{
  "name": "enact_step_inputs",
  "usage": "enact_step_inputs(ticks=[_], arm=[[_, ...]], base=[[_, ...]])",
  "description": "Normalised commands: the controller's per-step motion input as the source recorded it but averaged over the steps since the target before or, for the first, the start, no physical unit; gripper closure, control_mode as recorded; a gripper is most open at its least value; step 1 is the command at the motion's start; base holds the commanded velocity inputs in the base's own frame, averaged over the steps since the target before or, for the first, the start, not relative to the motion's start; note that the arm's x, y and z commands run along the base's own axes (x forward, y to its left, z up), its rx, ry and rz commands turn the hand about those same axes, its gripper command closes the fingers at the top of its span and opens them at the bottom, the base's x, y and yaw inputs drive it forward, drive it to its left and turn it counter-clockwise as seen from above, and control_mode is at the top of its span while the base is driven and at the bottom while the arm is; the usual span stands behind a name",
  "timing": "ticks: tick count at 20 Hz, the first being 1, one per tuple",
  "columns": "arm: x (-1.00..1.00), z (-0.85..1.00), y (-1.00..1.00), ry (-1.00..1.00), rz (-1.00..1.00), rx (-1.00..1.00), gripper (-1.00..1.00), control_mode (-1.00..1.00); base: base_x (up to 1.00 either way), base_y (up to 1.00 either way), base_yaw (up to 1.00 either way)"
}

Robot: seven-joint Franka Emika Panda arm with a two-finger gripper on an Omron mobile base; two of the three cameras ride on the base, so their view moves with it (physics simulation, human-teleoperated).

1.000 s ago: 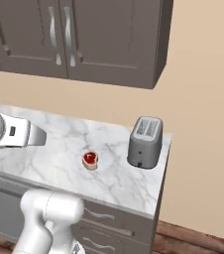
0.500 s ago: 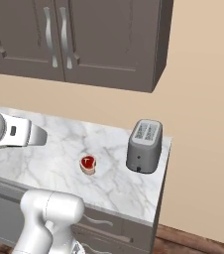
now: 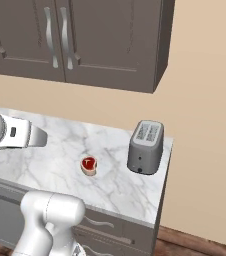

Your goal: Open the fridge, remove the orange, lemon, and steak, and place them on any counter.

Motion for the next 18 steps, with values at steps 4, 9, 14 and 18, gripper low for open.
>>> enact_step_inputs(ticks=[4, 9, 14, 18], arm=[[0.09, -0.07, 0.0, 0.0, 0.0, 0.0, 1.0, -1.0], [0.41, -0.24, 0.0, 0.09, 0.0, 0.0, 1.0, -1.0], [0.66, -0.3, 0.12, 0.27, 0.0, -0.05, 1.0, -1.0], [0.73, -0.36, 0.26, 0.21, 0.0, -0.11, 1.0, -1.0]], base=[[0.02, 0.02, 0.0], [0.0, 0.0, 0.0], [0.0, 0.0, 0.0], [0.0, 0.0, 0.0]])
